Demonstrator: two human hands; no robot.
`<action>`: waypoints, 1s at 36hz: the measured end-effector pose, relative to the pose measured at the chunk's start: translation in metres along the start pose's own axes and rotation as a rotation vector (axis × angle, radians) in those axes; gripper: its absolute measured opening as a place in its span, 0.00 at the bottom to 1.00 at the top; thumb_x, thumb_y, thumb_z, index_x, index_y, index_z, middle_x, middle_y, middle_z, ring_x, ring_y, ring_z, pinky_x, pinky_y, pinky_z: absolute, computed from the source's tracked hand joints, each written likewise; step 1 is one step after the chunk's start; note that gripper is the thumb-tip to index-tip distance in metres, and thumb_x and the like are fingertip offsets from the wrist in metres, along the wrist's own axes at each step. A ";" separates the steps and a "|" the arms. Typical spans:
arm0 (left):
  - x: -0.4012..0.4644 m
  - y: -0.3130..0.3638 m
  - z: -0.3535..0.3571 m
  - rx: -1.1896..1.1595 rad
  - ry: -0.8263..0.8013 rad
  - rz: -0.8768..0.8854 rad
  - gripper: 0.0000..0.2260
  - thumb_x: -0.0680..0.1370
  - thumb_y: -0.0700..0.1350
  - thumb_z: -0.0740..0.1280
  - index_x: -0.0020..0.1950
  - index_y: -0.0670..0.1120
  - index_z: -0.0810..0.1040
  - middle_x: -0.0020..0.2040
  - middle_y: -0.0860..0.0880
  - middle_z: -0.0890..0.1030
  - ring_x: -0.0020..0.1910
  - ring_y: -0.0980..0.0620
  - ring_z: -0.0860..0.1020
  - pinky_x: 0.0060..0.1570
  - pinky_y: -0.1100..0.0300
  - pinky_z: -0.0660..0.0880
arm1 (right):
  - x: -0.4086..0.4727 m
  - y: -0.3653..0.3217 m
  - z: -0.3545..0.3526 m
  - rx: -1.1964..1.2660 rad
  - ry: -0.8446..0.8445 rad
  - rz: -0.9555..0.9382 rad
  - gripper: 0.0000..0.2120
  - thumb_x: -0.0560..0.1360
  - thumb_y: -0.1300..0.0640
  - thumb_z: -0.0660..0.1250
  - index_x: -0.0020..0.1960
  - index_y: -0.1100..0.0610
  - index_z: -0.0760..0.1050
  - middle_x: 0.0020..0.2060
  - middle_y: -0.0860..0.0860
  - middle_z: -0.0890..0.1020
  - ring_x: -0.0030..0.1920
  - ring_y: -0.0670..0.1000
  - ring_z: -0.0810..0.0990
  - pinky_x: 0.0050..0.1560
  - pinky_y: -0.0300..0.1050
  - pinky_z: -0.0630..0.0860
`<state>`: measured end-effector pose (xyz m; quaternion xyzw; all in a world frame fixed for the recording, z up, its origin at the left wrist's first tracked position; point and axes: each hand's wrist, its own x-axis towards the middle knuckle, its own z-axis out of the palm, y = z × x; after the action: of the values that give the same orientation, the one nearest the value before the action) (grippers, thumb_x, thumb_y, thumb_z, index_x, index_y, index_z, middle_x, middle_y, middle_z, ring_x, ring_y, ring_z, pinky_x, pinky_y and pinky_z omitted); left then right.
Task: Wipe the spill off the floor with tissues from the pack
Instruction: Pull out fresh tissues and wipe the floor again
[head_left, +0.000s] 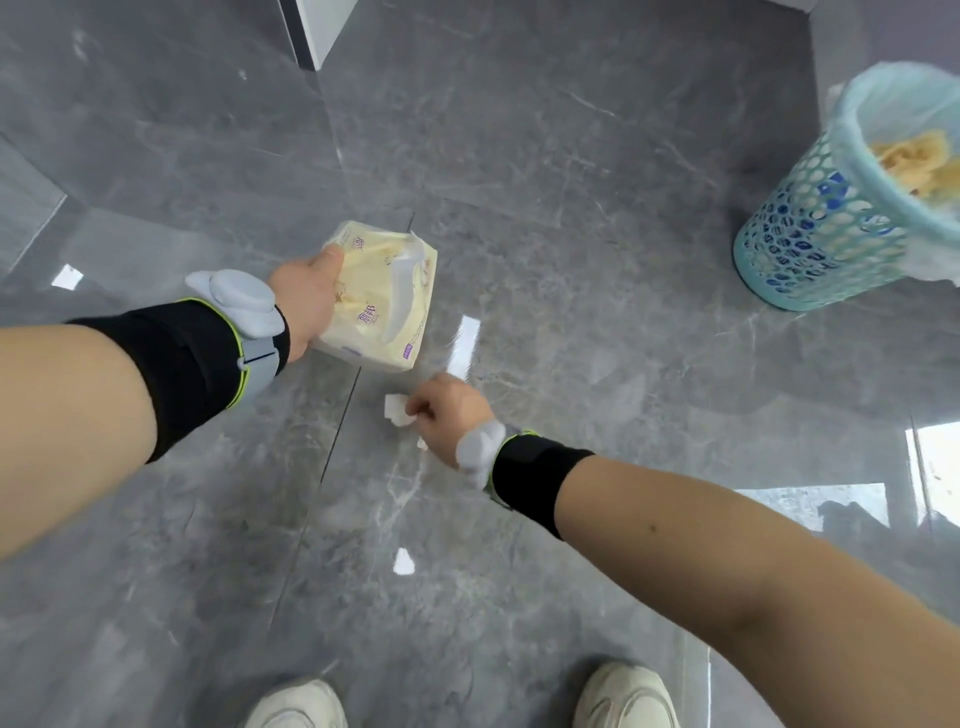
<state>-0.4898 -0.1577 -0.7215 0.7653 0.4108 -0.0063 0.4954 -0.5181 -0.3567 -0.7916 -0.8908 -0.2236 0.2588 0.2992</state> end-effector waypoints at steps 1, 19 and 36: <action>-0.002 0.002 0.000 -0.024 -0.012 0.001 0.21 0.79 0.61 0.60 0.55 0.45 0.80 0.52 0.44 0.81 0.52 0.41 0.80 0.57 0.50 0.77 | 0.000 0.001 -0.005 0.137 0.025 0.117 0.12 0.69 0.64 0.64 0.42 0.49 0.81 0.43 0.50 0.83 0.45 0.53 0.81 0.44 0.43 0.76; -0.022 0.019 0.003 -0.054 -0.065 0.031 0.18 0.79 0.61 0.61 0.45 0.47 0.79 0.48 0.45 0.80 0.54 0.39 0.81 0.57 0.48 0.77 | 0.000 0.065 -0.087 0.091 0.188 0.450 0.28 0.57 0.32 0.71 0.49 0.48 0.78 0.39 0.41 0.81 0.39 0.46 0.80 0.37 0.40 0.73; -0.024 0.017 0.001 -0.047 -0.071 0.027 0.19 0.78 0.61 0.61 0.50 0.47 0.79 0.55 0.40 0.83 0.54 0.39 0.81 0.59 0.44 0.77 | -0.001 0.083 -0.056 -0.360 0.241 -0.011 0.10 0.76 0.61 0.65 0.54 0.60 0.81 0.54 0.59 0.75 0.56 0.59 0.71 0.49 0.44 0.68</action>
<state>-0.4943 -0.1766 -0.6995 0.7584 0.3827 -0.0169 0.5274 -0.4652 -0.4400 -0.8068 -0.9531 -0.2340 0.1048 0.1611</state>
